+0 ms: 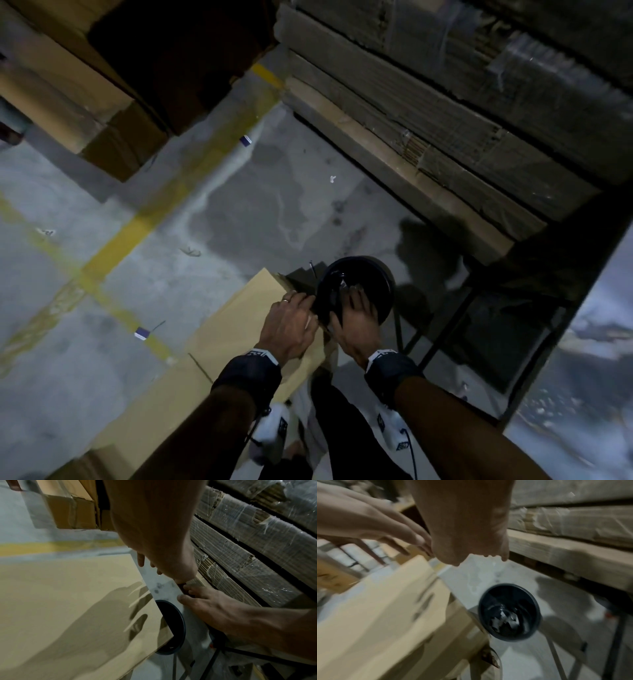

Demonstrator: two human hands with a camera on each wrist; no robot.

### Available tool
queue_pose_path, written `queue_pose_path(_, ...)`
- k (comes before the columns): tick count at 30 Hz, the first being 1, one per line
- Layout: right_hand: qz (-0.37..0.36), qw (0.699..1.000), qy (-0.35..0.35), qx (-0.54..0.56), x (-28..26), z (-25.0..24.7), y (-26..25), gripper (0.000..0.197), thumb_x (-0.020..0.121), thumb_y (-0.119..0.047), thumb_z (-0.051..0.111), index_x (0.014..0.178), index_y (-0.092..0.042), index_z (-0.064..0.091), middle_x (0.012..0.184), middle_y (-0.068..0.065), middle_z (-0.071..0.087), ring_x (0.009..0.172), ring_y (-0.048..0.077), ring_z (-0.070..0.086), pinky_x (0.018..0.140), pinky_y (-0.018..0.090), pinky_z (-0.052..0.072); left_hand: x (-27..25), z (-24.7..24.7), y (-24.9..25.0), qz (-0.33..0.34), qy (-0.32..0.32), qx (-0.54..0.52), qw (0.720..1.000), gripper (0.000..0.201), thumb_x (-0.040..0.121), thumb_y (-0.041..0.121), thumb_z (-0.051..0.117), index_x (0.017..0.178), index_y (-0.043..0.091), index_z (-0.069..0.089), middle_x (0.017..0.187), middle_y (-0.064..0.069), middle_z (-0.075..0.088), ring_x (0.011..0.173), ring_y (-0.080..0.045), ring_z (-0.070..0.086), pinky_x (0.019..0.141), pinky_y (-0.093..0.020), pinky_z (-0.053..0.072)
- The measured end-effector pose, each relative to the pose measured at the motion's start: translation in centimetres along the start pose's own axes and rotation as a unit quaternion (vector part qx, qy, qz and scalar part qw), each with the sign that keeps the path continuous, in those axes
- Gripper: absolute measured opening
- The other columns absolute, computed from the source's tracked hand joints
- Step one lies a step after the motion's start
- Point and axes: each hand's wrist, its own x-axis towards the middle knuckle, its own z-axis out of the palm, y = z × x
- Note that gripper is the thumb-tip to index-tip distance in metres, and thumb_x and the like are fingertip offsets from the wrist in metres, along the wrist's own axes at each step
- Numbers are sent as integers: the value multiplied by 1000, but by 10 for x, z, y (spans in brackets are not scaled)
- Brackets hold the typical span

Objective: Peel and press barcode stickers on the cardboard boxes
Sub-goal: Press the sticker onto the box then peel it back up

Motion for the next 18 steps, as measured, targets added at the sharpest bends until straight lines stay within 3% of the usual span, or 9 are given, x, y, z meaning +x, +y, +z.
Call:
queue_pose_path(4, 1, 1000, -3, -4, -32, -24, -38, 66, 98, -41, 54, 155, -11, 39, 158, 17, 39, 148, 39, 32, 116, 56, 31, -34, -17, 0, -11, 4, 2, 1000, 67, 89, 46, 26, 138, 11, 56, 131, -11, 61, 122, -34, 53, 91, -46, 50)
queue_pose_path(11, 6, 1000, 7, 4, -110, -20, -85, 66, 88, -39, 64, 145, -7, 53, 145, 18, 56, 136, 37, 52, 104, 55, 47, -116, -25, -3, 11, 8, 33, 999, 62, 90, 46, 31, 131, 10, 61, 124, -10, 65, 120, -35, 57, 83, -45, 53)
queue_pose_path(13, 16, 999, 19, 25, -136, -14, -92, 64, 88, -43, 53, 139, -5, 59, 138, 19, 61, 129, 39, 57, 99, 55, 51, -143, -23, -4, 21, 12, 48, 999, 64, 91, 48, 27, 134, 11, 58, 128, -9, 64, 123, -34, 55, 85, -44, 52)
queue_pose_path(15, 31, 997, 50, 45, -163, -9, -97, 64, 91, -44, 44, 139, -3, 57, 138, 22, 59, 129, 42, 55, 101, 54, 48, -167, -20, -4, 33, 5, 66, 997, 70, 90, 50, 19, 139, 13, 52, 135, -7, 59, 130, -32, 48, 91, -43, 49)
queue_pose_path(18, 67, 993, 73, 61, -202, 0, -101, 57, 100, -33, 53, 147, -2, 47, 148, 23, 50, 137, 41, 45, 113, 49, 36, -199, -16, -1, 60, -4, 81, 995, 79, 87, 54, 9, 144, 15, 47, 141, -8, 54, 135, -32, 43, 97, -44, 46)
